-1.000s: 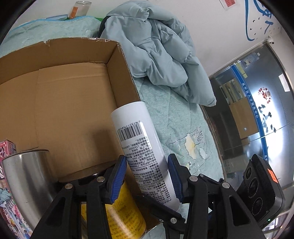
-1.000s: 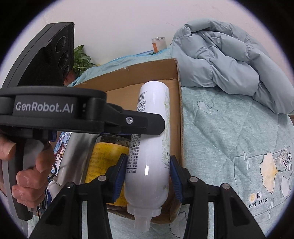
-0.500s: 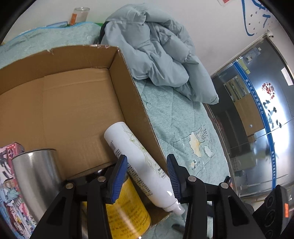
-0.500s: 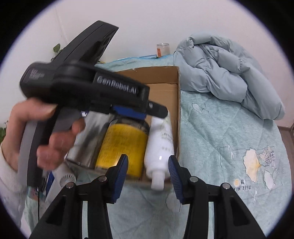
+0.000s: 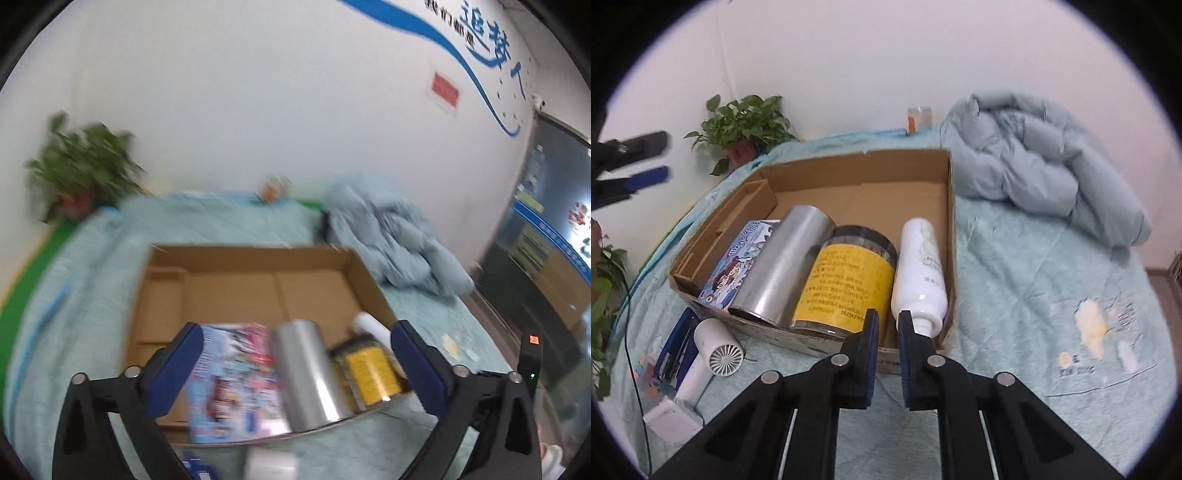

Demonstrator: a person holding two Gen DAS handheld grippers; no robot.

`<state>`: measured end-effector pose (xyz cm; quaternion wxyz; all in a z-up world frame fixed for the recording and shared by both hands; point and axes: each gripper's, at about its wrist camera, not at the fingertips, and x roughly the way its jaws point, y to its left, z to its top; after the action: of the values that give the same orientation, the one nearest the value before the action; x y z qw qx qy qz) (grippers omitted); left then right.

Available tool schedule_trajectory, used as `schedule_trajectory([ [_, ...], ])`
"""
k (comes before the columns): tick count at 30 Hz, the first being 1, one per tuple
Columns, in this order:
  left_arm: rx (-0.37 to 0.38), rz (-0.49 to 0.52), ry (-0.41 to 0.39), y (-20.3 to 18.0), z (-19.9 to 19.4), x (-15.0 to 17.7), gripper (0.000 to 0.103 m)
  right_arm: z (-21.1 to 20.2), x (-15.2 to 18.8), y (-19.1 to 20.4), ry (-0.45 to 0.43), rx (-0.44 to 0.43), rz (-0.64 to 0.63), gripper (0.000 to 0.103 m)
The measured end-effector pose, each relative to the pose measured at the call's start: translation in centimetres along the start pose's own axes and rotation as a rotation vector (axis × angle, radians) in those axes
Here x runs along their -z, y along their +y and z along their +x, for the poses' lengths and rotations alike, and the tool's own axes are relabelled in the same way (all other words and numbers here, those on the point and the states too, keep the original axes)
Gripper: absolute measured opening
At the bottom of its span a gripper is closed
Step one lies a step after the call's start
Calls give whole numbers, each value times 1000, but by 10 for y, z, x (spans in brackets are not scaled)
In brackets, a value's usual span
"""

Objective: Organize rigid objects
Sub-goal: 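Open both grippers and withdraw from the box, then move both grippers to the white phone stand on the quilt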

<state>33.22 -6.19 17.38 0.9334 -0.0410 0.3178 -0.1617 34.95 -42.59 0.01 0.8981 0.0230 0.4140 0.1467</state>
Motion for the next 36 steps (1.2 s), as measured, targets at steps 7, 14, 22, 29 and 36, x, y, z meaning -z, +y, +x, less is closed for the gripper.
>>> schedule_trajectory([
  [7,-183,-151,-107,65,-85,32,102,37,-2,-9,70,-53,94,10],
  [14,-313,-58,-121,77,-132,81,102,1,11,6,-72,48,21,27],
  [22,-271,-97,-82,85,-142,123,102,13,5,3,-49,51,29,9],
  [29,-374,-35,-159,79,-151,136,102,-62,33,45,-314,153,-73,103],
  [36,-225,93,9,73,-142,142,102,-75,65,94,-237,-113,-78,103],
])
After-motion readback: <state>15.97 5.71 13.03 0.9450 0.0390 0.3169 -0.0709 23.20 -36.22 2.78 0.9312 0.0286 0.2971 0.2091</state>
